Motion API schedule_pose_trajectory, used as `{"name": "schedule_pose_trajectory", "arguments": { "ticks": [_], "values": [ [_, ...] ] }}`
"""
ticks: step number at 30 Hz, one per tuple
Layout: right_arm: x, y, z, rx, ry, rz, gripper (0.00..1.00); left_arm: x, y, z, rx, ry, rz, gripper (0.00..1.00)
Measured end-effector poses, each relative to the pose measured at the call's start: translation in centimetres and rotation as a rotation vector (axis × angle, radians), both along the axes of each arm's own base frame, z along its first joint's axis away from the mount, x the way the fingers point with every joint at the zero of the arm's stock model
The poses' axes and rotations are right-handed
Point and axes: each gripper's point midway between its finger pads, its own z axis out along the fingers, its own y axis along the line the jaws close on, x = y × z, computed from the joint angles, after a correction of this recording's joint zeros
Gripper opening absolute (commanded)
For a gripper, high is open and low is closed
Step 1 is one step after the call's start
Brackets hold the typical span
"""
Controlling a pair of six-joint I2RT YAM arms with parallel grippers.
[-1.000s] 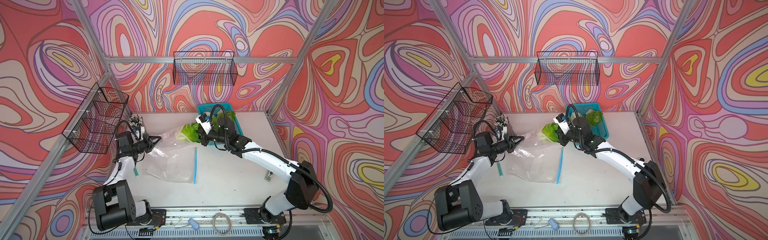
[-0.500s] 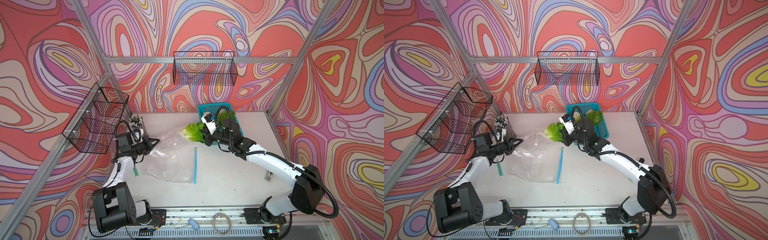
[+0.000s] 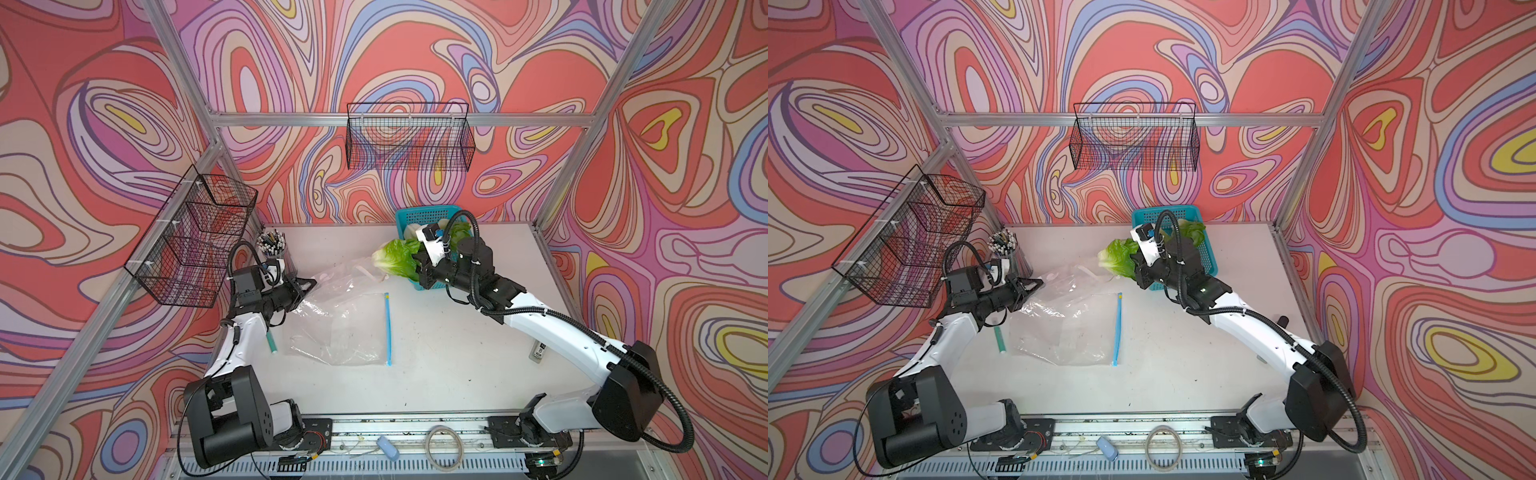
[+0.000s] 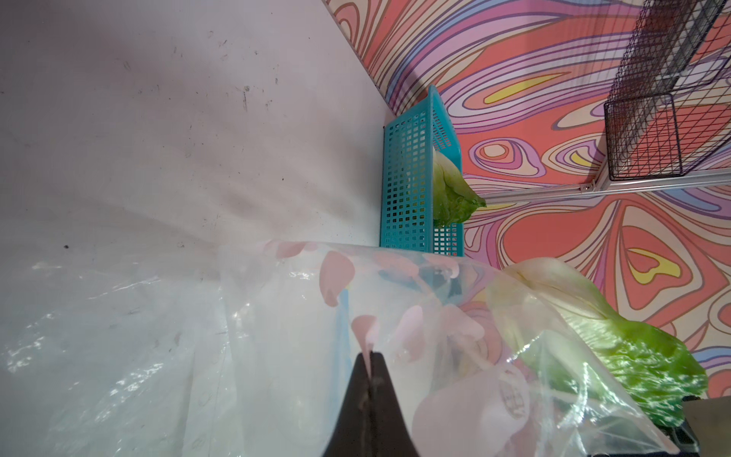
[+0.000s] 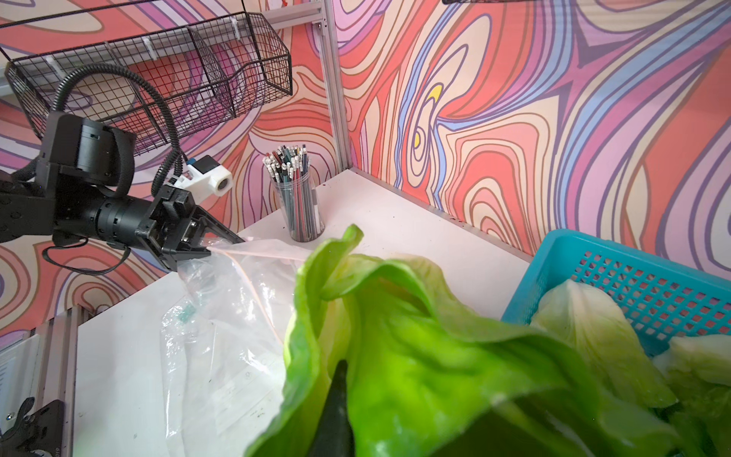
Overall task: Open the zip-top bag and take out the chinese cabbages
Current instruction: Pick up the Chinese cabbage from the zipper food storage bag, then place the Chinese cabbage in the basket, then place the zipper food storage bag in the zipper food storage bag.
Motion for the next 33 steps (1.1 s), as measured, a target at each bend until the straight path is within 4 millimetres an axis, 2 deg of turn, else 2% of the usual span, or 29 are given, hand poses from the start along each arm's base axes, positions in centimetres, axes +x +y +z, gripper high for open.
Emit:
{"name": "schedule_pose_trajectory", "arguments": {
  "ticks": [10, 14, 17, 22, 26, 33],
  "values": [
    [0.2, -2.1, 0.9, -0.002, -0.016, -0.071, 0.0, 0.1, 0.3, 0.3, 0.028, 0.0, 0.003, 0.02],
    [0.6, -2.8, 1.3, 0.003, -0.022, -0.106, 0.0, 0.0, 0.4, 0.2, 0.031, 0.008, 0.005, 0.23],
    [0.8, -3.3, 1.2, 0.001, -0.015, -0.129, 0.0, 0.0, 0.4, 0.1, 0.03, 0.01, 0.003, 0.45],
    [1.2, -3.9, 0.7, -0.009, 0.003, -0.163, 0.0, -0.1, 0.4, 0.1, 0.032, 0.012, 0.0, 0.67],
    [1.4, -4.5, 0.6, -0.012, 0.006, -0.19, 0.0, -0.1, 0.4, 0.4, 0.041, 0.009, -0.005, 0.76],
    [1.9, -5.5, 0.4, -0.018, 0.016, -0.245, 0.0, -0.4, 0.5, 0.4, 0.07, 0.009, -0.001, 0.77]
  ]
}}
